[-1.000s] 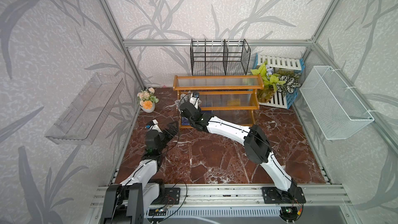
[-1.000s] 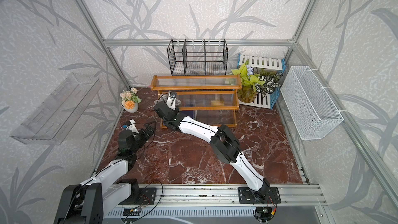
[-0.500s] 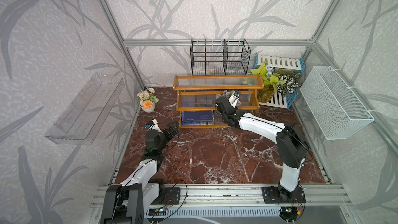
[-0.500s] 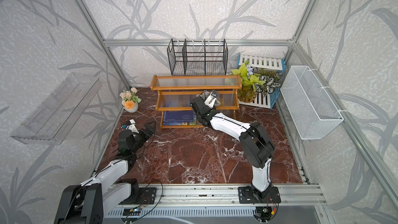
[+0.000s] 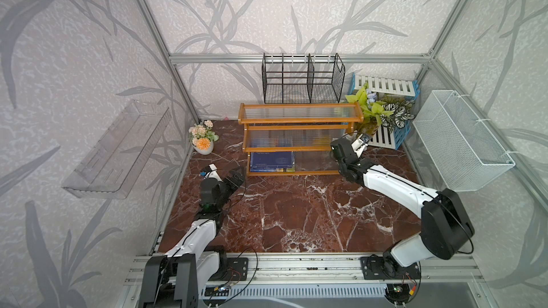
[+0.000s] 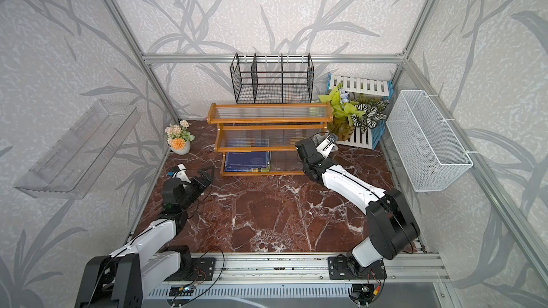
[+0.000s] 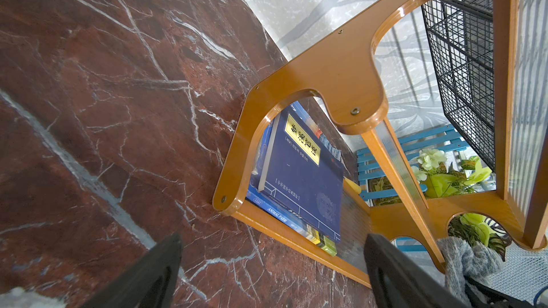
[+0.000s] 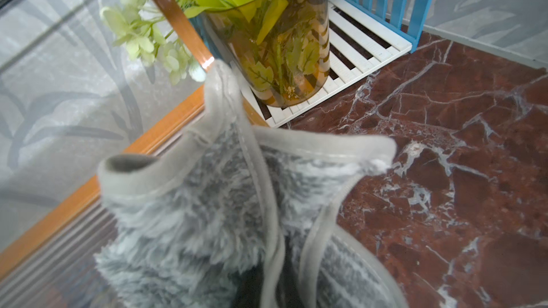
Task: Wipe the bookshelf clean with a cloth
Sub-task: Wipe the dust from the shelf.
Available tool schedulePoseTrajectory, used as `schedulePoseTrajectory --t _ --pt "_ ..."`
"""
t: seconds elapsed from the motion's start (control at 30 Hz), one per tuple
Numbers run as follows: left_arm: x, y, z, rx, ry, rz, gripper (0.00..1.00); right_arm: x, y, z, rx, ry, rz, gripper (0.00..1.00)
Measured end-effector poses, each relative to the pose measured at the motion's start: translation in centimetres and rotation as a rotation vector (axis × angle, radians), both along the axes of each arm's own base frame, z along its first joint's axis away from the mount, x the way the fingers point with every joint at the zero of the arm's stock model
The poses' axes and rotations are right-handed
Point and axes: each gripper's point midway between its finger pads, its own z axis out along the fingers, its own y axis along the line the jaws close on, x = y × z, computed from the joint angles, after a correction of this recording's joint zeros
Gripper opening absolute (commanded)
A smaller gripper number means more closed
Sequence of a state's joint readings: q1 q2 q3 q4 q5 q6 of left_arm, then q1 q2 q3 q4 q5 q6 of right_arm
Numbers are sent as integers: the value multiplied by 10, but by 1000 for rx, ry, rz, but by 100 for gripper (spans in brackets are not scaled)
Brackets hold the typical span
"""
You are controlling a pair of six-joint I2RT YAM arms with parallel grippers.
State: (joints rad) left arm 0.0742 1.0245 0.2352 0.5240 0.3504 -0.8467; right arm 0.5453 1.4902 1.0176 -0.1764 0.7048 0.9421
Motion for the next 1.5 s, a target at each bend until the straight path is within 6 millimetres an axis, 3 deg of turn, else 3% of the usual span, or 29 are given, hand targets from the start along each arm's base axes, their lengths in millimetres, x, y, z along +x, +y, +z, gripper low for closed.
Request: schedulePoseTrajectory --t 0.17,0.27,0.47,0.67,0.8,0.93,1.03,1.2,1.5 --pt "2 0 17 12 -39 -5 100 -22 15 28 -40 -18 204 0" --pt "1 0 25 19 -57 -7 100 -31 36 54 -51 -73 359 0" --pt "2 0 35 20 -76 -8 100 -49 103 98 -64 -160 703 0" --pt "4 -3 42 18 -83 -26 100 -44 181 176 -49 -293 923 0" --pt "5 -4 44 20 -85 -32 100 -37 229 204 -49 -344 990 0" --pt "4 -5 43 20 -79 -35 100 -20 275 207 -28 -323 1040 0" --pt "4 -5 43 19 -78 -38 100 -3 298 200 -18 -299 1058 0" --pt "4 -7 42 15 -75 -50 100 22 323 192 -27 -261 1045 0" --pt "4 -10 38 7 -62 -70 100 64 357 193 -37 -302 996 0"
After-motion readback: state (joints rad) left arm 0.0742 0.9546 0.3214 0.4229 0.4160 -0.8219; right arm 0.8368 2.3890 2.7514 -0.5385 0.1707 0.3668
